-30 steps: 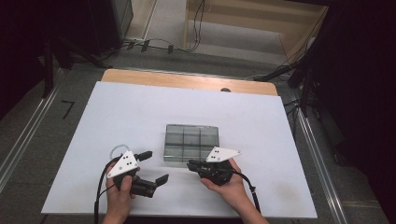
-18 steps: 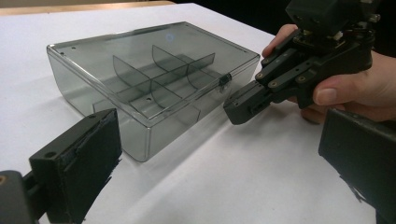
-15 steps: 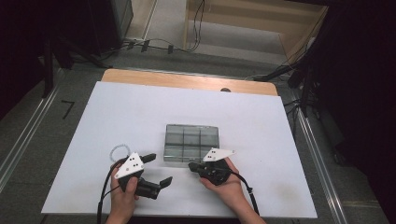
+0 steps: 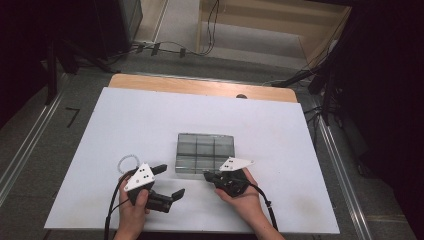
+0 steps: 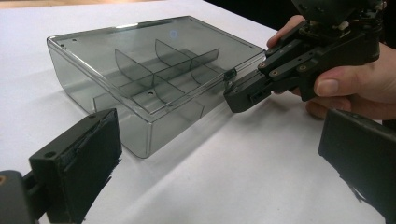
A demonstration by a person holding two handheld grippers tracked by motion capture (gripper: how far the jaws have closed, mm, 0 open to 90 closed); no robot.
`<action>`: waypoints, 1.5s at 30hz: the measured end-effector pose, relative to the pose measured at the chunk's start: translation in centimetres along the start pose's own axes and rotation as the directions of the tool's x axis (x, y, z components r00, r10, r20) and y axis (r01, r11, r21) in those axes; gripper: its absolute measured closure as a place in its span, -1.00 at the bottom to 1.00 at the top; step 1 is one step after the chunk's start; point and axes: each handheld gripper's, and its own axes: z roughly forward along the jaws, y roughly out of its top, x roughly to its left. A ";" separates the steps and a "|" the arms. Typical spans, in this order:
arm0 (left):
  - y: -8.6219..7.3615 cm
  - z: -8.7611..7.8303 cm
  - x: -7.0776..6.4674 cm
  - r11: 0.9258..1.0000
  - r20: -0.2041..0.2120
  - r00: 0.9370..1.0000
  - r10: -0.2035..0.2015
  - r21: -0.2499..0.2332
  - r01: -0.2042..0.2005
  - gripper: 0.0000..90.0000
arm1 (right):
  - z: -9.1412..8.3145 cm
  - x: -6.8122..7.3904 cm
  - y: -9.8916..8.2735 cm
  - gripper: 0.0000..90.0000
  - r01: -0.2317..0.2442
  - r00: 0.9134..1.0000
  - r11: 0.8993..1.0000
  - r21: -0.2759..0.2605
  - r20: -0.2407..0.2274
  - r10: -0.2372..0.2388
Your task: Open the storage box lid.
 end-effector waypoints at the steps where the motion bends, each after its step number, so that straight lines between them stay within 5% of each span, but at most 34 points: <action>1: 0.0 0.0 0.0 1.000 0.000 1.000 0.000 0.001 0.000 -1.00 | 0.0 0.0 0.0 0.96 0.003 1.000 1.000 -0.002 -0.001 -0.003; 26: 0.1 0.1 0.0 1.000 0.011 1.000 -0.016 0.006 0.016 -1.00 | -0.6 0.2 0.3 0.96 0.014 1.000 1.000 -0.027 -0.011 -0.014; 34: 0.3 0.4 -0.2 0.999 -0.049 0.998 -0.047 0.003 0.048 -0.92 | -1.0 0.4 0.7 0.96 0.016 1.000 0.999 -0.044 -0.010 -0.016; 37: 0.5 0.4 -0.2 0.998 -0.071 0.996 -0.060 0.000 0.060 -0.82 | -1.2 0.4 0.8 0.96 0.019 1.000 0.998 -0.053 -0.012 -0.020; 45: 0.6 0.6 0.1 0.996 -0.147 0.986 -0.083 0.031 0.089 -0.10 | -1.6 0.5 1.3 0.96 0.016 1.000 0.997 -0.079 -0.004 -0.016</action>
